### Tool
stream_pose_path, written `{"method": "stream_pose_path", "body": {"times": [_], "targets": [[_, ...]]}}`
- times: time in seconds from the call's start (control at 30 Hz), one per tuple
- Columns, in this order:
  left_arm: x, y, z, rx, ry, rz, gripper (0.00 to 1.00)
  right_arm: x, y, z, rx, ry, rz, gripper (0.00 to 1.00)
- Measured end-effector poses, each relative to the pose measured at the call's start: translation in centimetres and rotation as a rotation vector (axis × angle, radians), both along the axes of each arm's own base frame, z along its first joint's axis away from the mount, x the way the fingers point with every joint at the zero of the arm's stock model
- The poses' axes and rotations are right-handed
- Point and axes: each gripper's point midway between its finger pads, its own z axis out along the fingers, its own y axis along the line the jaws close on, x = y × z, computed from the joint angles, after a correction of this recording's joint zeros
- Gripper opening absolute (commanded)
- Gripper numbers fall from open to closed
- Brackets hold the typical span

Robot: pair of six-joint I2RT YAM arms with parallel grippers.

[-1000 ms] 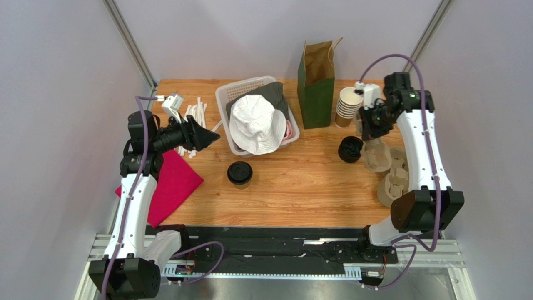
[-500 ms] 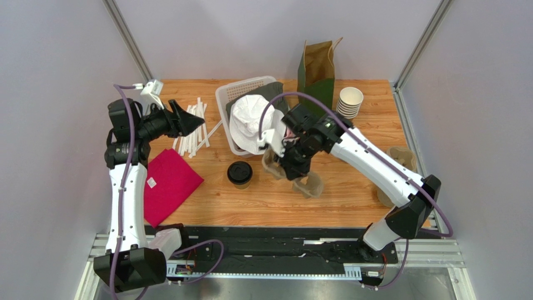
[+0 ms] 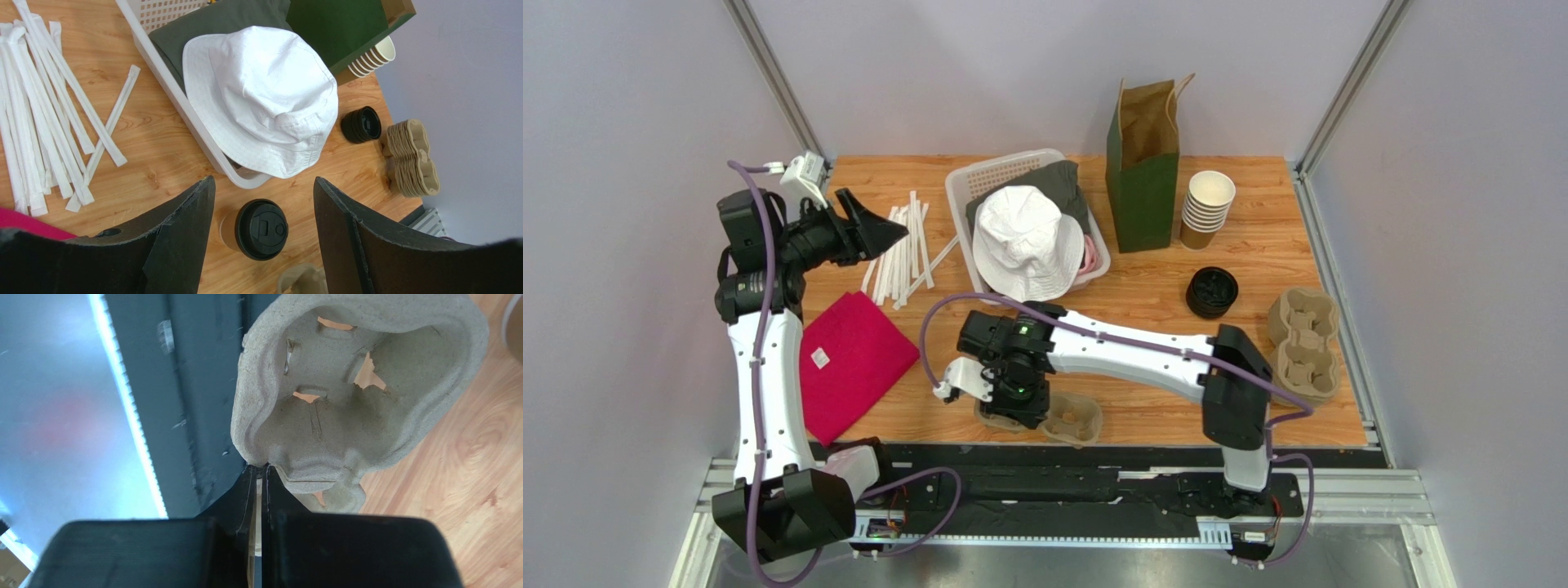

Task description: Pack the takeout coffee

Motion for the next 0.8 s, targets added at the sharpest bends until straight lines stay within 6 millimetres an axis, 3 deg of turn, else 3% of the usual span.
{"method": "stream_pose_path", "body": {"times": [0.13, 0.23, 0.4, 0.43, 0.47, 0.57, 0.63, 0.8], "targets": [[0.2, 0.2, 0.2, -0.003, -0.003, 0.003, 0.69, 1.3, 2.3, -2.3, -0.036, -0.038, -0.025, 0.0], [0.3, 0.2, 0.2, -0.006, 0.001, 0.001, 0.69, 1.9, 4.4, -2.8, -0.017, -0.064, -0.026, 0.0], [0.4, 0.4, 0.3, -0.006, -0.001, 0.006, 0.69, 2.1, 6.3, -3.1, 0.009, -0.086, -0.015, 0.01], [0.4, 0.4, 0.2, -0.006, 0.0, 0.008, 0.69, 2.1, 6.5, -3.3, 0.009, -0.087, -0.013, 0.06], [0.4, 0.5, 0.3, -0.006, -0.001, 0.009, 0.69, 2.1, 6.6, -3.5, 0.005, -0.086, -0.011, 0.19], [0.4, 0.5, 0.3, -0.006, -0.001, 0.009, 0.69, 2.1, 6.6, -4.4, -0.016, -0.08, -0.012, 0.37], [0.3, 0.5, 0.3, -0.007, -0.001, 0.009, 0.69, 2.1, 6.6, -4.6, -0.021, -0.083, -0.015, 0.43], [0.3, 0.5, 0.3, -0.008, -0.001, 0.007, 0.69, 2.5, 7.0, -4.0, -0.004, -0.098, -0.013, 0.47]]}}
